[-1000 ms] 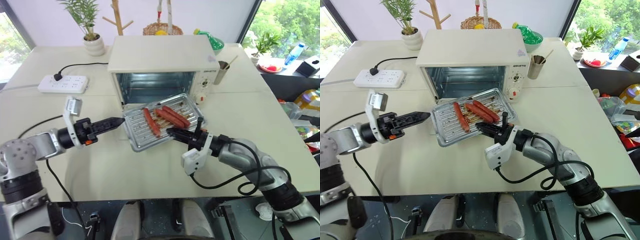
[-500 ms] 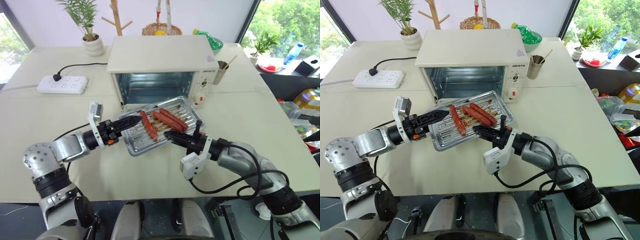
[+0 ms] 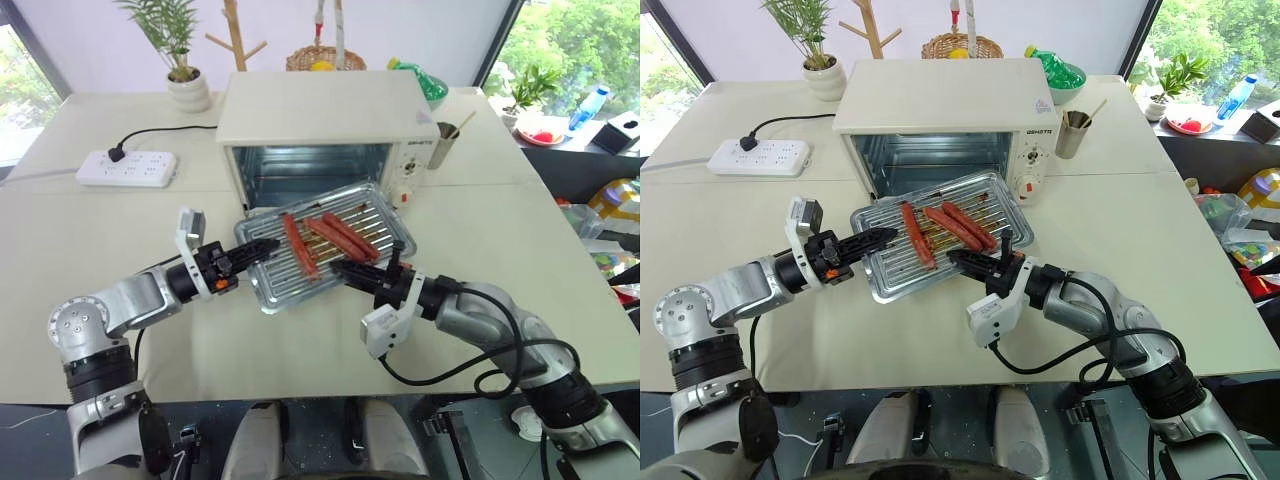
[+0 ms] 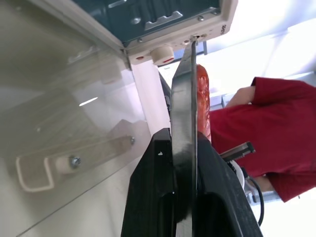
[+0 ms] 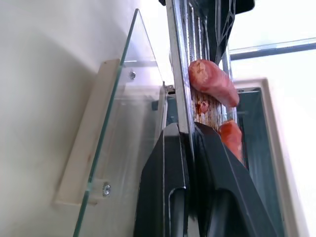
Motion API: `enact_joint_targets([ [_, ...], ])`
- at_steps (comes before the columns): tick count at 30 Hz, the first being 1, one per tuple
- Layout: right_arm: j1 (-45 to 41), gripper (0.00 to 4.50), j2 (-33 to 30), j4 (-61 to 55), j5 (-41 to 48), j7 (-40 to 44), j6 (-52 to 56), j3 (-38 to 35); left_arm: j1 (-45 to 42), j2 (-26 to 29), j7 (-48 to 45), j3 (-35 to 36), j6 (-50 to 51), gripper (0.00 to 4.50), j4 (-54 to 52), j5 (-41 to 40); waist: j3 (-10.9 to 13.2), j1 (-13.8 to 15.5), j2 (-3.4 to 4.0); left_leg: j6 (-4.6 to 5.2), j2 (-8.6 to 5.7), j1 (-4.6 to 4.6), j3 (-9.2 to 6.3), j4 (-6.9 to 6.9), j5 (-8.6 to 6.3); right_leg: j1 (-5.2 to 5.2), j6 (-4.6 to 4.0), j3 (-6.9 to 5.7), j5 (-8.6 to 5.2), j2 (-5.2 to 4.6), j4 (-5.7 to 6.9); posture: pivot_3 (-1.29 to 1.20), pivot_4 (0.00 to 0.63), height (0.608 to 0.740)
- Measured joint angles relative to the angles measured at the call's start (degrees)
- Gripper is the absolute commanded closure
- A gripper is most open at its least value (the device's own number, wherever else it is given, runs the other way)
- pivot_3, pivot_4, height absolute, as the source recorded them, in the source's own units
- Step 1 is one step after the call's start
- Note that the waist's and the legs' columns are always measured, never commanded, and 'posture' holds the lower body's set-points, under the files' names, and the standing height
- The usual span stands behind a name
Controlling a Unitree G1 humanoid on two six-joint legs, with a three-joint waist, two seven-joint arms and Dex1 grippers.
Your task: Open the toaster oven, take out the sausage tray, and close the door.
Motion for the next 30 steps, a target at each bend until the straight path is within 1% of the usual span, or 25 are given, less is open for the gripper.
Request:
enact_joint_targets([
  [10, 0.01, 4.50, -0.65, 0.02, 0.76, 0.73, -0.21, -0.30, 2.76, 3.38, 3.81, -7.91, -9.09, 4.49, 0.89, -8.98, 0.00, 0.01, 0.00, -0.03, -0.02, 0.00, 0.02, 0.00, 0.02, 0.00, -0.03, 0.00, -0.02, 0.01, 0.00, 0.00, 0.150, 0.740],
  [12, 0.01, 3.71, -1.01, 0.01, 1.87, 1.51, -0.33, -0.36, 3.25, 4.00, 3.97, -9.05, -9.88, 4.50, 1.36, -10.31, 0.00, -0.01, 0.00, -0.03, -0.02, 0.00, 0.02, -0.01, 0.02, 0.00, -0.04, 0.00, -0.02, 0.01, -0.01, 0.00, 0.150, 0.740],
  [13, 0.04, 3.40, -1.07, 0.00, 3.00, 1.95, -0.26, -0.53, 3.56, 4.52, 4.00, -9.24, -10.64, 4.50, 1.51, -10.93, 0.00, -0.01, 0.00, -0.03, -0.02, 0.00, 0.02, -0.01, 0.02, 0.00, -0.04, 0.00, -0.02, 0.01, -0.01, 0.00, 0.150, 0.740],
  [14, 0.04, 2.80, -1.15, -0.05, 3.61, 2.10, -0.25, -0.83, 3.68, 5.20, 4.16, -9.36, -11.28, 4.50, 1.75, -10.98, 0.00, -0.03, 0.00, -0.02, -0.02, 0.01, 0.02, -0.01, 0.02, 0.00, -0.05, 0.00, -0.02, 0.02, -0.01, 0.00, 0.150, 0.740],
  [18, 0.10, 0.93, -1.62, -1.37, 3.75, 2.12, -0.47, -1.85, 5.64, 6.51, 4.42, -10.15, -12.92, 4.50, 1.73, -11.94, 0.00, -0.06, 0.00, -0.03, -0.01, 0.02, 0.03, -0.03, 0.02, 0.00, -0.07, 0.00, -0.04, 0.03, -0.01, 0.00, 0.150, 0.740],
  [23, 1.44, 0.93, -2.13, -1.82, 3.66, 2.16, -1.19, -1.92, 9.27, 6.66, 2.63, -9.97, -12.42, 4.50, 1.36, -12.49, 0.00, -0.04, 0.00, -0.02, -0.02, 0.02, 0.05, -0.03, 0.01, 0.00, -0.17, -0.02, -0.09, 0.02, -0.02, 0.00, 0.150, 0.740],
  [25, 2.43, 0.93, -2.93, -1.83, 3.66, 2.13, -1.66, -2.25, 10.99, 7.66, 1.60, -9.49, -11.49, 4.50, 1.14, -12.49, 0.00, -0.05, 0.00, -0.03, -0.02, 0.02, 0.05, -0.03, 0.02, 0.00, -0.18, -0.02, -0.10, 0.02, -0.02, 0.00, 0.150, 0.740],
  [30, 5.95, 0.93, -6.06, -1.82, 3.95, 1.81, -3.21, -5.50, 16.07, 11.46, -1.67, -4.51, -10.34, 4.50, 0.10, -12.46, 0.00, -0.10, 0.00, -0.02, 0.01, 0.03, 0.06, -0.04, 0.01, 0.00, -0.24, -0.02, -0.14, 0.02, -0.05, 0.00, 0.150, 0.740],
])
